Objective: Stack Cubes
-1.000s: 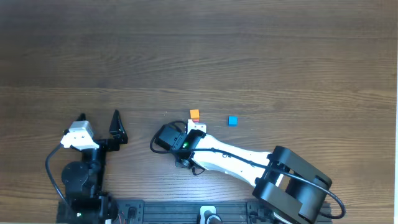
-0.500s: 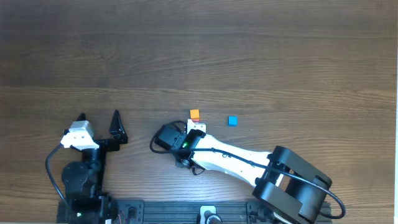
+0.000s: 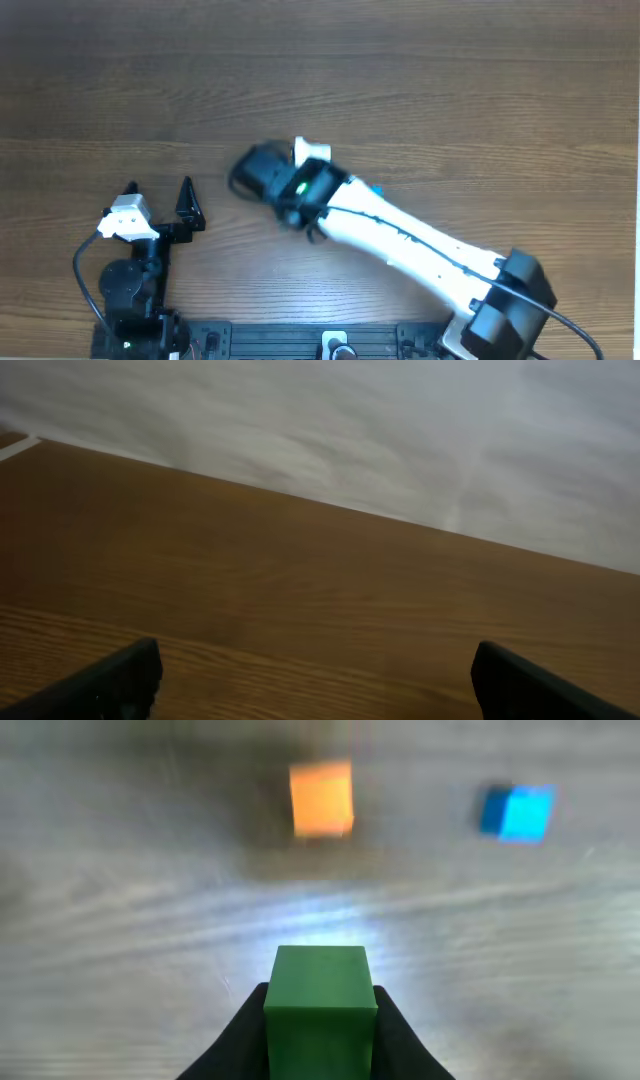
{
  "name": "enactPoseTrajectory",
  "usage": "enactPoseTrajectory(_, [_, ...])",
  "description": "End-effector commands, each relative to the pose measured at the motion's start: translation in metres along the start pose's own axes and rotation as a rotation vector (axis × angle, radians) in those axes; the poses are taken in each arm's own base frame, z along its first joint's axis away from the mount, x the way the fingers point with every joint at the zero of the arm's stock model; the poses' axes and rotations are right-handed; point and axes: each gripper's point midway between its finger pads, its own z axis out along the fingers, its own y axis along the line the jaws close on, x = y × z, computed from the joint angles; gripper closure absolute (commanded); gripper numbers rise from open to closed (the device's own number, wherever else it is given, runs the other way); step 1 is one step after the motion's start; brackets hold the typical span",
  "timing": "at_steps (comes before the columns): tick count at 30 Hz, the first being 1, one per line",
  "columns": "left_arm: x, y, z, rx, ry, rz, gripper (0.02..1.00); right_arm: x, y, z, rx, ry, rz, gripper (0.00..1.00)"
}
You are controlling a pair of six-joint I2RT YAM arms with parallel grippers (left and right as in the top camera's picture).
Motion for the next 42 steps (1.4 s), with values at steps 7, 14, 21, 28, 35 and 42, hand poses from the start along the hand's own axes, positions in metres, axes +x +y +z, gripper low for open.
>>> enactPoseTrajectory(7, [0.002, 0.0, 0.0, 0.006, 0.005, 0.014, 0.018, -0.038, -0.012, 0.036, 0.053, 0.055, -0.045, 0.967])
enactPoseTrajectory(14, [0.002, 0.0, 0.0, 0.006, 0.005, 0.014, 0.018, -0.036, -0.002, 0.055, 0.028, 0.093, -0.055, 0.978])
enactPoseTrajectory(21, [0.002, 0.0, 0.0, 0.006, 0.005, 0.014, 0.018, -0.04, 0.001, 0.058, 0.014, 0.088, -0.047, 0.98])
enactPoseTrajectory(28, [0.002, 0.0, 0.0, 0.006, 0.005, 0.014, 0.02, -0.044, -0.002, 0.059, 0.015, 0.088, -0.041, 0.98])
enactPoseTrajectory(35, [0.002, 0.0, 0.0, 0.006, 0.005, 0.014, 0.018, -0.045, -0.003, 0.06, 0.014, 0.086, -0.037, 0.982])
enactPoseTrajectory(42, [0.002, 0.0, 0.0, 0.006, 0.005, 0.014, 0.018, -0.043, -0.001, 0.067, 0.018, 0.1, -0.038, 0.98])
